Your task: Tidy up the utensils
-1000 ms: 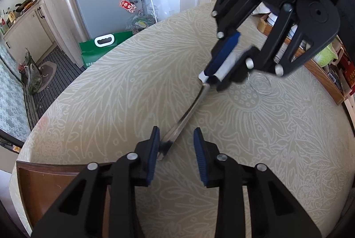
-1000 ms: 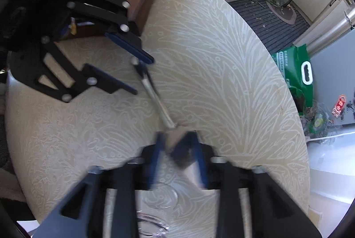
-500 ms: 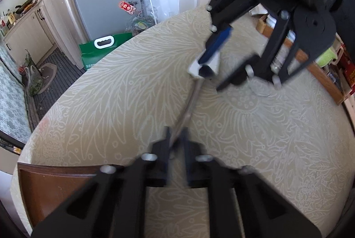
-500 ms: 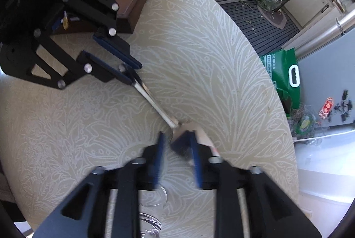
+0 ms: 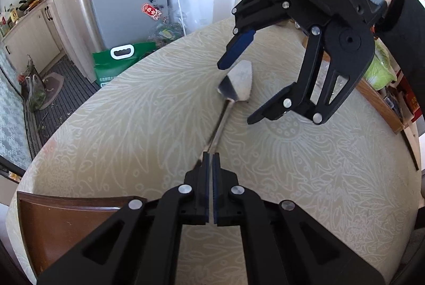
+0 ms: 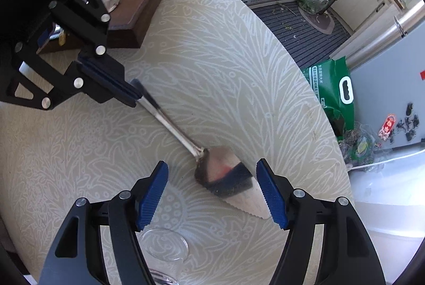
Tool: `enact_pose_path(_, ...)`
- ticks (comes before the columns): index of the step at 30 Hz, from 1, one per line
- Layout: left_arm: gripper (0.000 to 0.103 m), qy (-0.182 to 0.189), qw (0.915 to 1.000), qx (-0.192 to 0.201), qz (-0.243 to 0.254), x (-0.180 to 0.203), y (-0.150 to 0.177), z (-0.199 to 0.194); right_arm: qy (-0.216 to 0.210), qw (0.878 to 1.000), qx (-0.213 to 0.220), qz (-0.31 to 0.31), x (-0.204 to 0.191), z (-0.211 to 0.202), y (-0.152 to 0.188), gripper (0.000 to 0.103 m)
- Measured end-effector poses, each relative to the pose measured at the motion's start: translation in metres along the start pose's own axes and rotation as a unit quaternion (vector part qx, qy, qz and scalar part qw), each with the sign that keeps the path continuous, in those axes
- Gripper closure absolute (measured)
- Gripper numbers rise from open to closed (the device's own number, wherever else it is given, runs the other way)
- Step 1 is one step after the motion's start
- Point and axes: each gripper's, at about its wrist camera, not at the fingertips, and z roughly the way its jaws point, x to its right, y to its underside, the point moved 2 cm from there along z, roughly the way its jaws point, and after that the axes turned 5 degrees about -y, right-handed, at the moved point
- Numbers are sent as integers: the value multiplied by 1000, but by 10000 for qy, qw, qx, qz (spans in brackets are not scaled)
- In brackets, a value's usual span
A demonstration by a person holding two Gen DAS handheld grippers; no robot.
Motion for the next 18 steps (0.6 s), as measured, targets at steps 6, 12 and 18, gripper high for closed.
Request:
enact_pose_path(6, 59, 76, 10000, 57, -22, -1, 1, 2, -319, 9993, 70, 208, 9, 3, -1, 33)
enact_pose_path(12, 46, 45, 9998, -6, 184, 9, 0, 9, -314, 9992, 88, 227, 9, 1, 1, 55)
enact_pose_path(18, 45, -2, 9998, -3, 219, 9, -1, 11, -282, 9992, 128, 258, 10, 2, 0, 57)
